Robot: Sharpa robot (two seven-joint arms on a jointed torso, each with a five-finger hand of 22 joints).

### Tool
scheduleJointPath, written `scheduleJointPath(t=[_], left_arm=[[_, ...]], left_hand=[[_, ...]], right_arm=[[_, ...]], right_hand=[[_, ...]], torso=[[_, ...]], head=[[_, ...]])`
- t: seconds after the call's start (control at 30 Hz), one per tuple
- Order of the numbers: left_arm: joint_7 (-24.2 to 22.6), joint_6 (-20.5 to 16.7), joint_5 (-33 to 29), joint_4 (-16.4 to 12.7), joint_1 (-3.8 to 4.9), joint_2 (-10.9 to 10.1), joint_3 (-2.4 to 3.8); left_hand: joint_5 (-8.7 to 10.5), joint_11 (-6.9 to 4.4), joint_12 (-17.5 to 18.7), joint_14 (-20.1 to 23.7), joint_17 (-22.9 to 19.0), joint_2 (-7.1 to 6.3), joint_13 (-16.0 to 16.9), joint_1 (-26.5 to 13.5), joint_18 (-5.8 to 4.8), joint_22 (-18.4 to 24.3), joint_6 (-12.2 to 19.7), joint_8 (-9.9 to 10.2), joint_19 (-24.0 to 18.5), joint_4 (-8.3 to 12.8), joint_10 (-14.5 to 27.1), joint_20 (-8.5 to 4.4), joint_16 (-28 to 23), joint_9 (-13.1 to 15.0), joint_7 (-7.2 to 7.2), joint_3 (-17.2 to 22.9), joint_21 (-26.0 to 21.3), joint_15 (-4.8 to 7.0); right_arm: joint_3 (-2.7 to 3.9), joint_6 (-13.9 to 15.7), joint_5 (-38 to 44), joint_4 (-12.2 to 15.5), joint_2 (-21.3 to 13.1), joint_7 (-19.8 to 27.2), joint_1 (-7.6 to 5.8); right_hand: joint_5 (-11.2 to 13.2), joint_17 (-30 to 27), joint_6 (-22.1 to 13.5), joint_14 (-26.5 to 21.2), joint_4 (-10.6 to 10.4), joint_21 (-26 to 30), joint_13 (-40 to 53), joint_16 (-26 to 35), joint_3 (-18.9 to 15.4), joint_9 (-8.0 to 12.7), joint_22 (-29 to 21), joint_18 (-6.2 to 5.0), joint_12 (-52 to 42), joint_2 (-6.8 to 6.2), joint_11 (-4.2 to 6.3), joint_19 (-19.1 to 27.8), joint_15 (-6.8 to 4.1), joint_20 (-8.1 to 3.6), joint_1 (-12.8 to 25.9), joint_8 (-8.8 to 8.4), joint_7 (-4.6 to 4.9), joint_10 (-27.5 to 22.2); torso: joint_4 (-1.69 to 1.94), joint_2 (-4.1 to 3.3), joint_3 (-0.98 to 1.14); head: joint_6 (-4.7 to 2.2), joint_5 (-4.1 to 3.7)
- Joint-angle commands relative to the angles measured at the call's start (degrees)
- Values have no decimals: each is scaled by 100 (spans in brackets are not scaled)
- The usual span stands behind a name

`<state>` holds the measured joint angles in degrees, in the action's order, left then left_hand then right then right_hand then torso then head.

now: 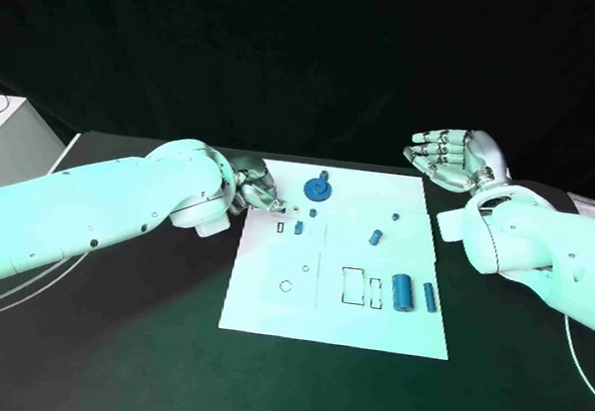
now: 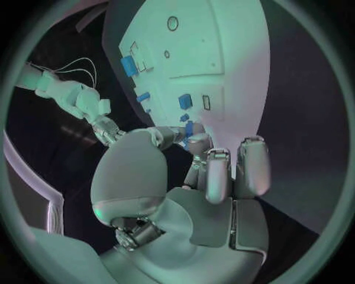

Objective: Assemble the parts on the task board

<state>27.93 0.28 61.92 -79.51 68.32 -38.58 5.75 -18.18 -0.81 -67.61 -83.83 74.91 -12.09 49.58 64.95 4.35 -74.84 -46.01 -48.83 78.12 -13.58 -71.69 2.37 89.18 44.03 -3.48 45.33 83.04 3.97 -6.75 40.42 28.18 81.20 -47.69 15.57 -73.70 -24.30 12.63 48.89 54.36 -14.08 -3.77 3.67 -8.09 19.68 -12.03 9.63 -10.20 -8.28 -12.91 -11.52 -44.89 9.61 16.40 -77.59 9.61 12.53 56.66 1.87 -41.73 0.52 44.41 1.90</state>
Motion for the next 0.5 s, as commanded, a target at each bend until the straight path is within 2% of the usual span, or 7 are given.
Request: scheduleJointPath(t=[0.03, 0.1, 0.3, 0.5], left_arm=[[40, 45, 270, -21, -32, 28, -26], [49, 103, 278, -19, -48, 34, -41], [72, 257, 299, 10, -71, 60, -80], [84, 360, 334, 54, -79, 104, -134]], left_hand=[[-9, -14, -23, -570, 1356, 51, 10, -27, -56, 4, -31, -32, 46, 1107, -45, -4, -1, 10, 8, 1136, 32, 17], [-10, -15, -21, -570, 1356, 50, 6, -34, -55, 9, -32, -32, 43, 1114, -45, -5, -1, 10, 9, 1144, 30, 18], [-14, -17, -28, -574, 1369, 47, 16, -48, -54, 10, -34, -34, 42, 1133, -53, -9, 6, 11, 11, 1165, 30, 21], [-17, -18, -30, -575, 1373, 45, 20, -57, -53, 12, -35, -35, 41, 1146, -57, -11, 8, 12, 12, 1178, 29, 23]], right_arm=[[2, 8, 67, 0, 9, 108, 5], [2, 8, 68, 0, 9, 111, 7], [2, 11, 65, 14, 4, 114, 10], [2, 25, 28, 43, 4, 119, 13]], right_hand=[[-25, -6, 46, 57, 5, 4, -4, 20, -24, 9, -8, -26, 37, 68, 0, 29, 4, 0, -5, -21, 238, 41], [-40, -11, 47, 63, 6, 2, -4, 23, -29, 11, -14, -27, 42, 65, 0, 27, 4, 0, -4, -25, 239, 43], [-53, -15, 48, 66, 7, 2, -4, 25, -32, 13, -20, -27, 47, 63, 0, 25, 4, 0, -3, -27, 239, 45], [-95, -27, 57, 79, 13, -1, -4, 32, -32, 17, -37, -28, 59, 65, 2, 20, 2, 0, -9, -33, 237, 55]], torso=[[-9, -14, 4], [-11, -9, 1], [-3, -16, 10], [-4, -13, 2]], head=[[1, 25], [30, 33], [52, 19], [68, 2]])
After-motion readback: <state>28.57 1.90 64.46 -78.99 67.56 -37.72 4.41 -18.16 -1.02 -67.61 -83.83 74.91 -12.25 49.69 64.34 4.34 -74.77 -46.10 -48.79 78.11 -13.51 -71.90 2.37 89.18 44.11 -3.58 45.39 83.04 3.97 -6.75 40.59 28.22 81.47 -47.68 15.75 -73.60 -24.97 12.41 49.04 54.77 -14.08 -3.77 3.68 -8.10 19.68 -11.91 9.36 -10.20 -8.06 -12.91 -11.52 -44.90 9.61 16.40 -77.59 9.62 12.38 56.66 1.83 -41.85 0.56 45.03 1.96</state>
